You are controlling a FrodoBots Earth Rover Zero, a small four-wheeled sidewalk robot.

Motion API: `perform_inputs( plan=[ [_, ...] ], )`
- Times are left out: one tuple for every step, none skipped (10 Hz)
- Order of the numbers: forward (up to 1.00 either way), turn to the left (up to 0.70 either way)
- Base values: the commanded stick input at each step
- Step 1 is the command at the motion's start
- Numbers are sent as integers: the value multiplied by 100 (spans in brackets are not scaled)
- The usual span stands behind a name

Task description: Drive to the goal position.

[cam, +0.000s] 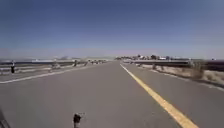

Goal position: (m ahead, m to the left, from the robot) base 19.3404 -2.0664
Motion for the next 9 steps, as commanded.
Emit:
perform_inputs(
  plan=[
    [100, 0],
    [100, 0],
    [100, 0],
    [100, 0],
    [100, 0],
    [100, 0],
    [100, 0],
    [100, 0],
    [100, 0]
  ],
)
